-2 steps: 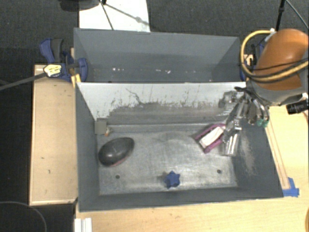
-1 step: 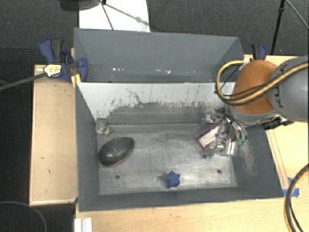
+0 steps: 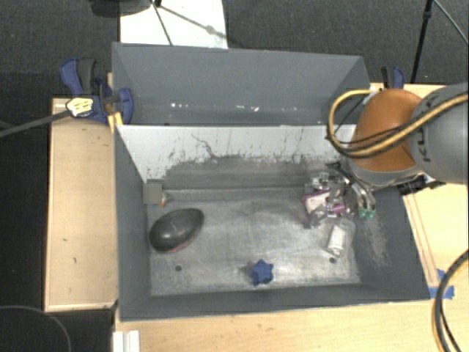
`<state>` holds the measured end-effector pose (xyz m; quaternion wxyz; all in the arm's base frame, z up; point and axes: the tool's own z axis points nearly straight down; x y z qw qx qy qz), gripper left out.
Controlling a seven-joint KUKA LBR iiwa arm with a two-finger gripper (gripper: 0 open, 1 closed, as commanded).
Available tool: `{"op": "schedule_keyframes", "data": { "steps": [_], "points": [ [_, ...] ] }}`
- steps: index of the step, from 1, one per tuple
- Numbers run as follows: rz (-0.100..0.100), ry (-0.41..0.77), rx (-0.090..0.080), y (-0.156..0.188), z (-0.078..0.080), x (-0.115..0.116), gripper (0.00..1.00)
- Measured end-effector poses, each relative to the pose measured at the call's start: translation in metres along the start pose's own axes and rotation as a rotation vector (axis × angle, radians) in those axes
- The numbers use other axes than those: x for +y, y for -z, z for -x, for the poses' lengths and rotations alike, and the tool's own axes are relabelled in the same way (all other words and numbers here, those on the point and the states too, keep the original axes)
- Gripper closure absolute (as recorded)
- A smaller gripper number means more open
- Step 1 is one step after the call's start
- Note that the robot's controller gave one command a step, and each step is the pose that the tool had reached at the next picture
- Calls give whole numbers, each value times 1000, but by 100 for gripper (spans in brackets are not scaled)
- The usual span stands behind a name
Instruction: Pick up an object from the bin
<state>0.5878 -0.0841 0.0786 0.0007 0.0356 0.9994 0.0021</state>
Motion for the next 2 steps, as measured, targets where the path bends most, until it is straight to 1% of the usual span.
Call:
{"op": "schedule_keyframes", "data": {
  "steps": [1, 2],
  "points": [
    [-5, 242, -5, 113, -22, 3, 100],
    [-6, 241, -8, 191, -35, 3, 100]
  ]
}}
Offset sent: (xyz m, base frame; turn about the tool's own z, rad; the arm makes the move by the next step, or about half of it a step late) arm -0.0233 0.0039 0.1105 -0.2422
